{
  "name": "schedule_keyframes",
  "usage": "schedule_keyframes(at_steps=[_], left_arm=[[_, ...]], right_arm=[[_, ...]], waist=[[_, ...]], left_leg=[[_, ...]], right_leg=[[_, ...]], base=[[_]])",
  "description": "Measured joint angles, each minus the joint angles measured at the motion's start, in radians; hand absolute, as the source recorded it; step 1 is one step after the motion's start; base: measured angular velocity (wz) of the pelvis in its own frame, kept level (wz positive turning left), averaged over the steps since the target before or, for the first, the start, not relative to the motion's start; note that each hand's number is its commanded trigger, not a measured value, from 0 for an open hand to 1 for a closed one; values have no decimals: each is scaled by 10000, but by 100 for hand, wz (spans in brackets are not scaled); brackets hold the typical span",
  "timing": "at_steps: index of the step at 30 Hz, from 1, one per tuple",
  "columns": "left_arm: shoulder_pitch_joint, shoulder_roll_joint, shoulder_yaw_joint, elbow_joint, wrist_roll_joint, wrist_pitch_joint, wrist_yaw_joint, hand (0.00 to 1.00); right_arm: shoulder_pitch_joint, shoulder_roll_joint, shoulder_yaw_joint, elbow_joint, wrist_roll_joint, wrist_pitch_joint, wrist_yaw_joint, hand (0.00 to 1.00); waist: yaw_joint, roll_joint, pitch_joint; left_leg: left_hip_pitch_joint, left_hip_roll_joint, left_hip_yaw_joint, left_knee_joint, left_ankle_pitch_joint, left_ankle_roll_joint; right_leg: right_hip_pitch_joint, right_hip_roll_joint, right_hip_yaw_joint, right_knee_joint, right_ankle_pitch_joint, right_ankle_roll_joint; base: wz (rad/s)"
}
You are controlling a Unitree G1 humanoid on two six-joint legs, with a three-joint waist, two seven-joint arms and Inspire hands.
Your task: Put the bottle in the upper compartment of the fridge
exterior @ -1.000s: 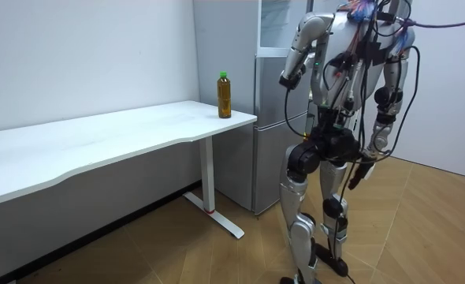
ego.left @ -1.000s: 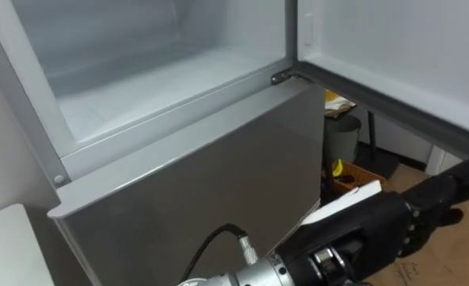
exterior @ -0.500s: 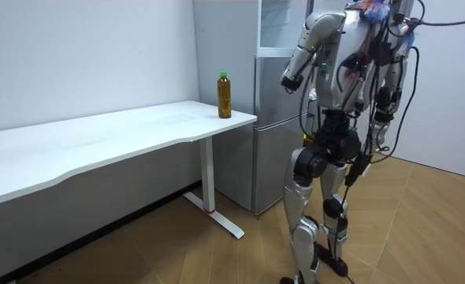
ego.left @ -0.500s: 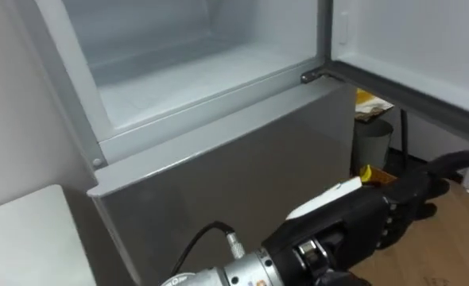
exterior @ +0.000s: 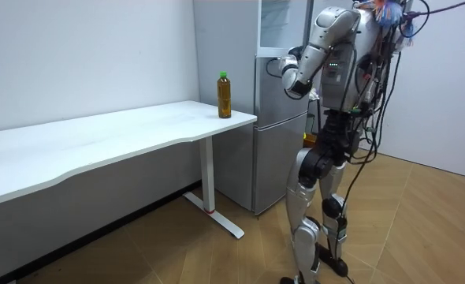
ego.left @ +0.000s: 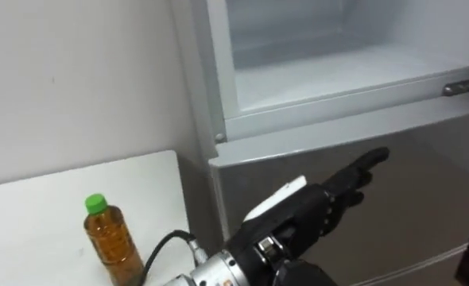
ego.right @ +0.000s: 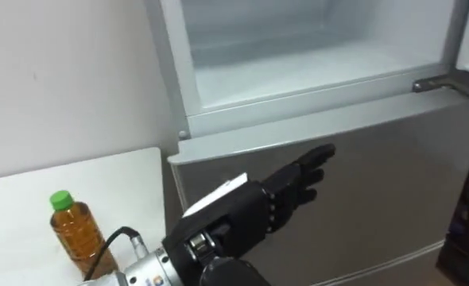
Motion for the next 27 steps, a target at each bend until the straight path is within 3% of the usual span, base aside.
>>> schedule_keyframes(at_steps=[5, 8, 10, 13, 16, 18, 22, 23, 25, 27], left_arm=[[688, 352, 843, -805, 434, -466, 615, 0], [1024, 393, 1668, -1200, 735, -939, 865, 0], [1243, 397, 2242, -1403, 720, -1194, 1130, 0], [1406, 389, 3243, -1666, 626, -1545, 1570, 0], [2091, 389, 4228, -1991, 631, -2139, 2017, 0], [2709, 383, 4855, -1999, 622, -2459, 2317, 0], [3246, 371, 5747, -2019, 465, -2686, 3027, 0], [3397, 350, 6027, -2019, 402, -2948, 3354, 0], [3708, 270, 6442, -2019, 401, -3306, 3811, 0], [4191, -5, 6797, -2004, 407, -3532, 4386, 0]], right_arm=[[248, 42, -8, -416, -439, -354, -137, 0], [522, 119, -32, -388, -578, -558, -85, 0], [694, 115, -41, -360, -564, -580, -61, 0], [844, 152, -303, -312, -580, -674, -64, 0], [964, 159, -630, -289, -618, -692, -98, 0], [1217, 153, -830, -314, -705, -881, -101, 0], [1508, 152, -1019, -282, -603, -1060, 7, 0], [1548, 157, -1080, -283, -610, -1074, 18, 0], [1573, 165, -1348, -285, -607, -1084, 35, 0], [1700, 164, -1646, -299, -589, -1111, 55, 0]], waist=[[278, -97, -76], [458, -181, -154], [716, -226, -148], [972, -208, -157], [1101, -190, -146], [1248, -205, -192], [1543, -174, -179], [1565, -168, -178], [1596, -139, -195], [1639, -125, -205]], left_leg=[[38, -90, -273, -114, 55, 22], [83, -107, -501, -109, 55, 21], [195, -102, -506, -113, 55, 20], [226, -126, -530, -113, 55, 21], [399, -161, -579, -123, 55, 21], [404, -234, -680, -101, 55, 23], [354, -265, -735, 16, 63, 36], [361, -269, -757, 22, 64, 37], [372, -273, -772, 24, 70, 47], [399, -285, -799, 21, 73, 49]], right_leg=[[101, -71, -289, 30, -25, 8], [321, -78, -574, 21, -24, 9], [392, -75, -578, 15, -24, 9], [474, -95, -623, 10, -25, 11], [701, -114, -638, -8, -58, 64], [792, -144, -716, -149, -102, 119], [797, -180, -721, -116, -234, 89], [792, -195, -728, -92, -289, 91], [810, -205, -765, -77, -307, 95], [848, -208, -778, -86, -313, 99]], base=[[15], [21], [9], [3], [3], [14], [6], [6], [5], [4]])
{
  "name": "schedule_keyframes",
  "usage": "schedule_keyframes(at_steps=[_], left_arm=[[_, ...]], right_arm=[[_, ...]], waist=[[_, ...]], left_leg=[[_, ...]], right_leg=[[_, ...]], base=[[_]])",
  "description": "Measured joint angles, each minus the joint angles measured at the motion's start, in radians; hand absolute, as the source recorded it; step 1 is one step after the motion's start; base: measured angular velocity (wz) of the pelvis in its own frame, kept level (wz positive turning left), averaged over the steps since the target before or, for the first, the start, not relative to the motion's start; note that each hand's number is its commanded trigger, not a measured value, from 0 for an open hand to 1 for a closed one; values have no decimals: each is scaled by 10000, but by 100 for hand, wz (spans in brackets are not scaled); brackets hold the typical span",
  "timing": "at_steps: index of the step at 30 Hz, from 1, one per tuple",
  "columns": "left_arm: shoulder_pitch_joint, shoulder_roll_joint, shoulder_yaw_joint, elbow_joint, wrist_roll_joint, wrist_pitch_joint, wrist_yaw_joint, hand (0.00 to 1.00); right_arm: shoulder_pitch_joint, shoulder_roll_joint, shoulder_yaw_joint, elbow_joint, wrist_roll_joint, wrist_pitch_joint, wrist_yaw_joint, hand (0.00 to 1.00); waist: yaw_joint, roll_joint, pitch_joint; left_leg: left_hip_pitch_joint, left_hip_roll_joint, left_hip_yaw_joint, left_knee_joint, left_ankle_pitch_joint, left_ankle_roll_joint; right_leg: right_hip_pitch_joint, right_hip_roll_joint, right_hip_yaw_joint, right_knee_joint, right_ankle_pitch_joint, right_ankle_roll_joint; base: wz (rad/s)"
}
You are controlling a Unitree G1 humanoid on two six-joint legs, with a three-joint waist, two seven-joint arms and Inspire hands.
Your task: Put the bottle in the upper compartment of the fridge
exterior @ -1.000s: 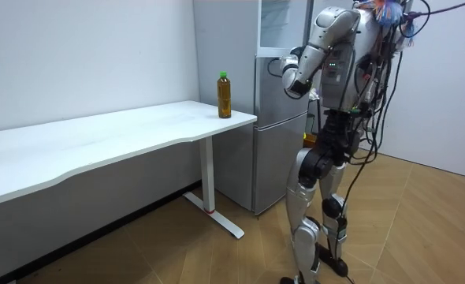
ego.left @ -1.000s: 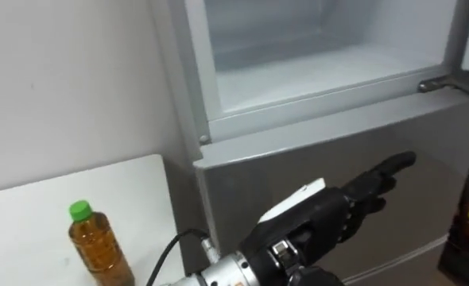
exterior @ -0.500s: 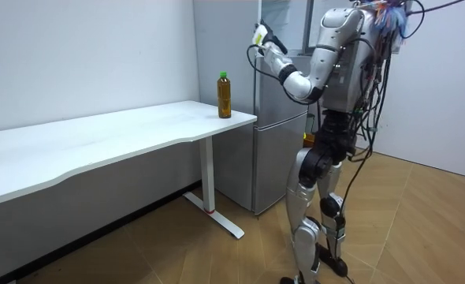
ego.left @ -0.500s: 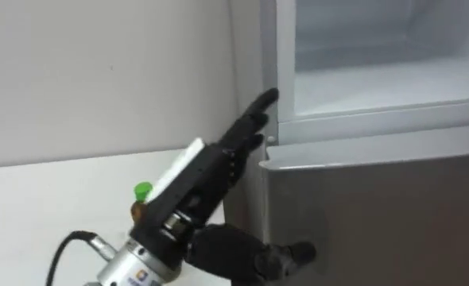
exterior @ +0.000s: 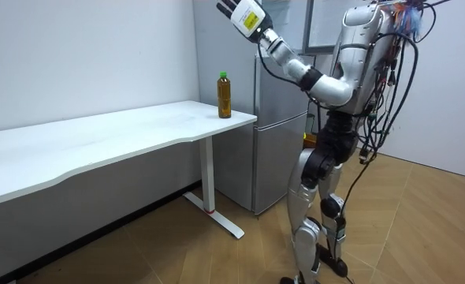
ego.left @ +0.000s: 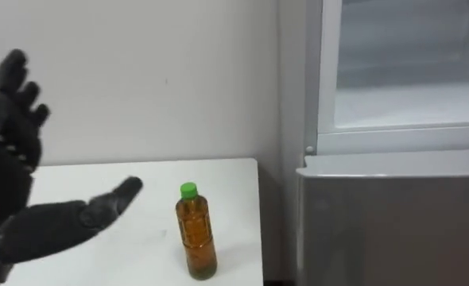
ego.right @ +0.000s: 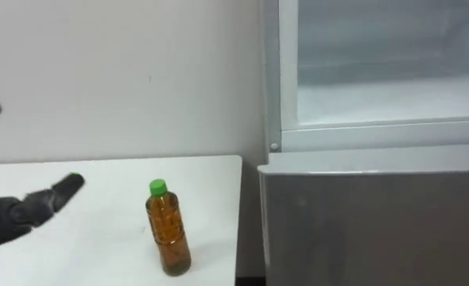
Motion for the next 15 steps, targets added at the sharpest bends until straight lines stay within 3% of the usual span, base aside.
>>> schedule_keyframes(at_steps=[5, 10, 15], left_arm=[[836, -408, 145, 505, 15, -23, 675, 0], [1593, -445, 173, 1242, -799, -23, 1324, 0], [2178, -454, 19, 3208, -1171, 164, 1825, 0]], right_arm=[[292, 35, -154, -48, 38, 1, 29, 0], [687, 113, -441, -575, 119, 9, -106, 0], [806, 194, -476, -790, 51, 150, -225, 0]], waist=[[159, -37, 19], [178, -76, 26], [154, -179, 26]], left_leg=[[83, -20, -42, -35, 0, -1], [146, -77, -125, -109, -1, -2], [93, -166, -253, -134, -2, 0]], right_leg=[[129, 5, -35, -19, 1, -2], [195, -41, -126, -28, -80, 23], [204, -112, -285, -42, -123, 78]], base=[[2], [4], [8]])
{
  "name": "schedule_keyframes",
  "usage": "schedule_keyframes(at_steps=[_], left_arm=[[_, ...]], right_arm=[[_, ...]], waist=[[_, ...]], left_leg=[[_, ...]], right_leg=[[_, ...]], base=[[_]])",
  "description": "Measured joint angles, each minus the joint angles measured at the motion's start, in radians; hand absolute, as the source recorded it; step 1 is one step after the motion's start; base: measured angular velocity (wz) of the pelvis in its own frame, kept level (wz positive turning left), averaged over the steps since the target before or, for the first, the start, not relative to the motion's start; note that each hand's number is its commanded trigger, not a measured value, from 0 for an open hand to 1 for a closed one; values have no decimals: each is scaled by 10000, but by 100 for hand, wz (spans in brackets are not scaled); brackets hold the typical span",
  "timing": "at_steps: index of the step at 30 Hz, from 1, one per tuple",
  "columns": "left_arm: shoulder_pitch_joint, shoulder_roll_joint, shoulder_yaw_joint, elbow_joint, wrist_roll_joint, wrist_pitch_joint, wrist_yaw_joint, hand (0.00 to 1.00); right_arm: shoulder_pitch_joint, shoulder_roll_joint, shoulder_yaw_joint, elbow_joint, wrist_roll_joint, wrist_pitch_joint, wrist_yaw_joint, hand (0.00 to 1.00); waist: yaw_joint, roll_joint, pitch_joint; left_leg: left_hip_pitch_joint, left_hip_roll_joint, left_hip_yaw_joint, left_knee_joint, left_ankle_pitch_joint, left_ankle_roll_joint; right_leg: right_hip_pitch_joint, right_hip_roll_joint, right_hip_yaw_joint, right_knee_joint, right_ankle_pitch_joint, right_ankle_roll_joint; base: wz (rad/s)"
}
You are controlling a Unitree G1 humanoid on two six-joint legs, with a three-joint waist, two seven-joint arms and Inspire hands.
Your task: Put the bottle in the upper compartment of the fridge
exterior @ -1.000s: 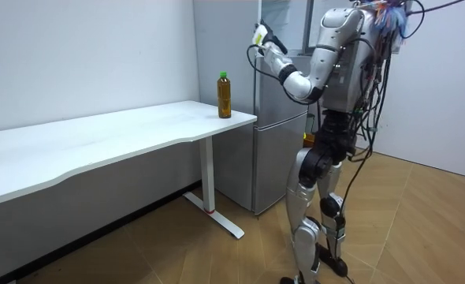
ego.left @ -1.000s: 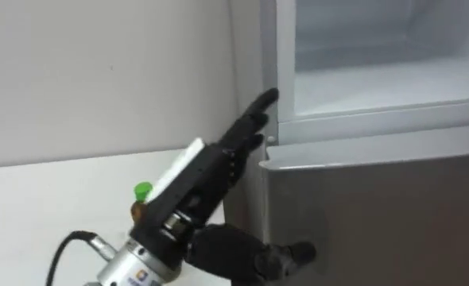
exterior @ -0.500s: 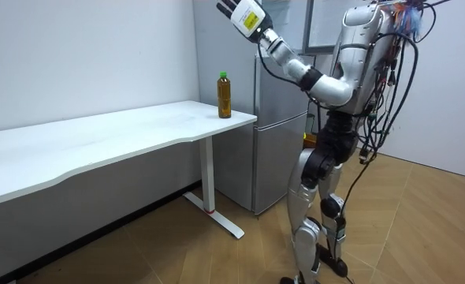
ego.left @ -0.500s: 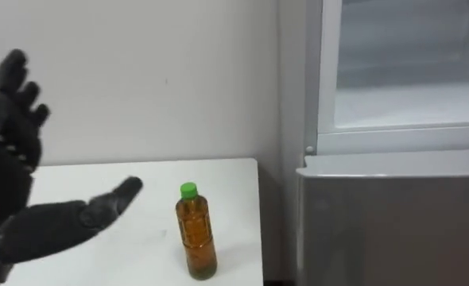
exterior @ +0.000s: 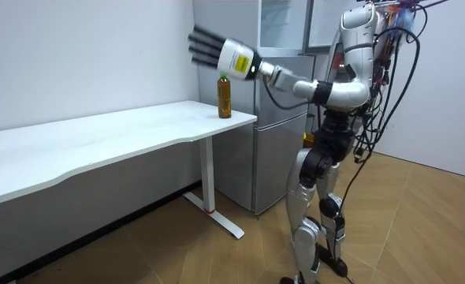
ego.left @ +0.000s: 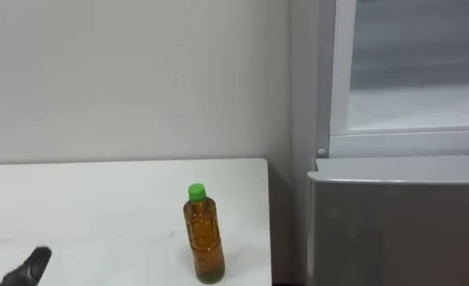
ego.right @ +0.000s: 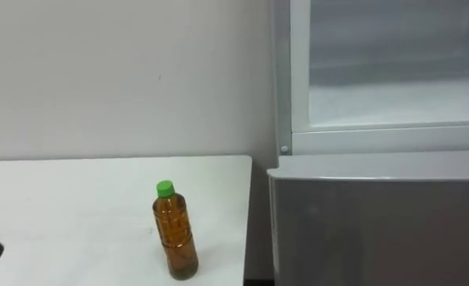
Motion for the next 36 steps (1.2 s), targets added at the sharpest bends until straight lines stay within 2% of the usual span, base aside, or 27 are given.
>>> schedule_keyframes(at_steps=[2, 5, 10, 15, 18, 21, 28, 34, 36], left_arm=[[69, -5, -30, 699, 8, 8, 98, 0], [261, -41, -201, 2150, 30, 10, 239, 0], [289, -45, -1110, 4778, -6, 8, 347, 0], [323, 25, -1987, 7675, 105, -5, -115, 0], [372, 25, -2197, 8784, 88, -5, -411, 0], [319, 52, -2349, 10086, 97, -5, -563, 0], [358, 124, -2343, 11801, 124, 102, -732, 0], [224, 153, -2528, 12706, 868, 712, -812, 0], [34, 158, -2609, 12958, 1647, 1033, -1088, 0]], right_arm=[[10, 20, -75, -5, -6, 12, 11, 0], [73, 16, -93, -70, -8, -21, 8, 0], [173, -5, -10, -64, 59, -14, 40, 0], [134, -11, -24, -52, 23, -20, 162, 0], [224, -9, -35, -56, 37, -43, 296, 0], [253, -26, -23, -28, 44, -47, 384, 0], [138, -18, 1, 372, 103, -43, 502, 0], [44, -18, 82, 460, 167, 43, 548, 0], [-6, -21, 54, 474, 166, 138, 583, 0]], waist=[[19, -75, -5], [11, -68, 1], [77, -72, -4], [-45, -152, 24], [-49, -248, 37], [-59, -215, 29], [-69, -201, 29], [-304, -181, 38], [-372, -176, 41]], left_leg=[[12, -9, -46, -22, 0, 0], [93, -10, -37, -11, -2, 0], [66, 2, 46, 10, -3, 1], [69, 4, 52, 77, -4, 3], [69, 18, 64, 94, -9, 6], [89, 23, 103, 122, -53, 30], [77, 39, 250, 88, -65, 37], [189, 36, 404, -48, -76, 47], [178, 36, 425, -51, -82, 51]], right_leg=[[29, 3, -21, 0, 0, 0], [135, 6, -26, -18, 0, 1], [109, 4, -7, -13, -2, 0], [121, -10, -10, 11, -11, 5], [118, -5, 10, -18, -12, 3], [121, -5, 66, -1, -12, 5], [-17, -6, 242, 39, -12, 4], [-24, -10, 387, 32, -14, 20], [-49, -9, 451, 24, -17, 26]], base=[[5], [1], [0], [0], [0], [-3], [-7], [-6], [-4]])
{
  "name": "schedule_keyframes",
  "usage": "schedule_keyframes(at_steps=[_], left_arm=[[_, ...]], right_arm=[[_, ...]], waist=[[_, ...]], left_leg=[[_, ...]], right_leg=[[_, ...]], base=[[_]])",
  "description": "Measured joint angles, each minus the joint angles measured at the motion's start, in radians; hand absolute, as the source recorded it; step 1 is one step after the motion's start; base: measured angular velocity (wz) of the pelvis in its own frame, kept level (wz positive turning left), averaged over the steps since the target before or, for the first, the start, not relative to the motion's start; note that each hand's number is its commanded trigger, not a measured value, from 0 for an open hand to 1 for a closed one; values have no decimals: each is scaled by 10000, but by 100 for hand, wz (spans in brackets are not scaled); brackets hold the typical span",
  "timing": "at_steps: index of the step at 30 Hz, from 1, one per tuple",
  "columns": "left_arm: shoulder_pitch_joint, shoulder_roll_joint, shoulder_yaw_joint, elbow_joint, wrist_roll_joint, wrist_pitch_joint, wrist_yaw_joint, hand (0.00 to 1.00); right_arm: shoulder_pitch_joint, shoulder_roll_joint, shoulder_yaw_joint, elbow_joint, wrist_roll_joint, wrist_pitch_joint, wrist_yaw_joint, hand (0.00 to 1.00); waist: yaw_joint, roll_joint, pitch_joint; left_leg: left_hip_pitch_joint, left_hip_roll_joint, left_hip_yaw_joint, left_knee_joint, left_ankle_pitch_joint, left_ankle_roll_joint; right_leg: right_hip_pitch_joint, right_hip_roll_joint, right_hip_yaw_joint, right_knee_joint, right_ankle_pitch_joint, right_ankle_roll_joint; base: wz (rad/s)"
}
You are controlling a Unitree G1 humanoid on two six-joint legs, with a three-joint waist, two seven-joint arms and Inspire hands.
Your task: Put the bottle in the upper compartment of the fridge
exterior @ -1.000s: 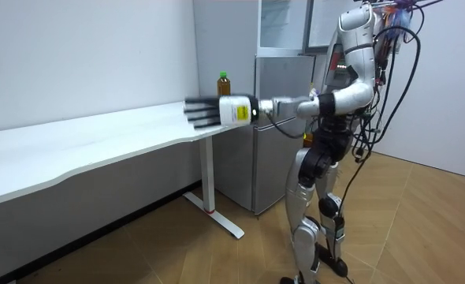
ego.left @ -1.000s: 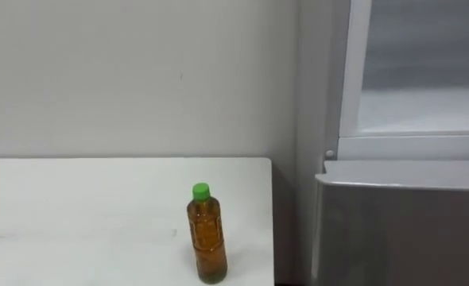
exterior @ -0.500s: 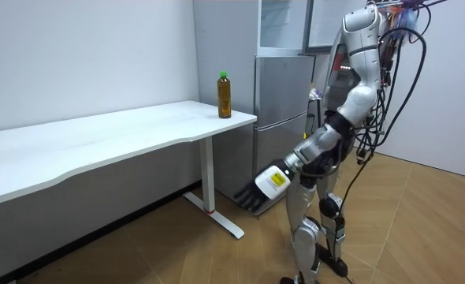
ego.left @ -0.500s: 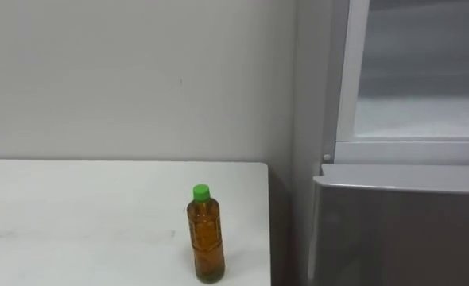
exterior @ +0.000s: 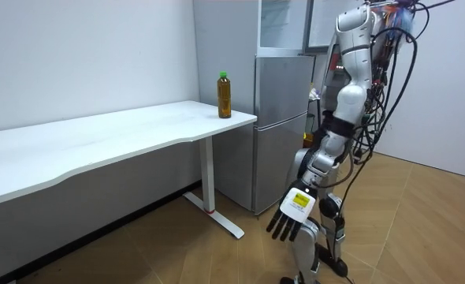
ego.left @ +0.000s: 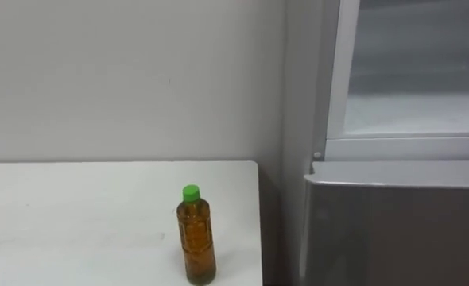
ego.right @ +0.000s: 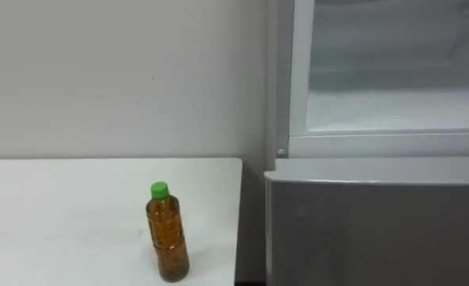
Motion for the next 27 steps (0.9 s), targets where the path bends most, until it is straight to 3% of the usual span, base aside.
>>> schedule_keyframes(at_steps=[9, 15, 19, 27], left_arm=[[-538, 261, 4, 173, 1431, 685, -539, 0], [-740, 370, -195, 372, 1639, 844, -748, 0], [-759, 374, -246, 343, 1746, 861, -776, 0], [-918, 431, -373, 331, 1732, 630, -1175, 0]], right_arm=[[-326, -4, 111, 26, -188, 216, 131, 0], [-436, -85, 493, -59, -176, 278, 223, 0], [-412, -112, 737, -616, -203, 306, 210, 0], [-598, -186, 1107, -2848, -1010, 231, 927, 0]], waist=[[-220, -76, -22], [-213, -103, -16], [-200, -144, -42], [-197, -35, 54]], left_leg=[[-3, 6, 214, 7, -6, -1], [3, 29, 349, 99, -7, -1], [-111, 39, 353, 183, -9, 0], [-139, 46, 358, 178, -23, 5]], right_leg=[[-136, -21, 170, 23, -5, 7], [-158, -15, 355, 21, -4, 6], [-246, -16, 376, 65, -2, 2], [-307, -25, 349, 137, 2, 0]], base=[[-7], [-9], [0], [0]])
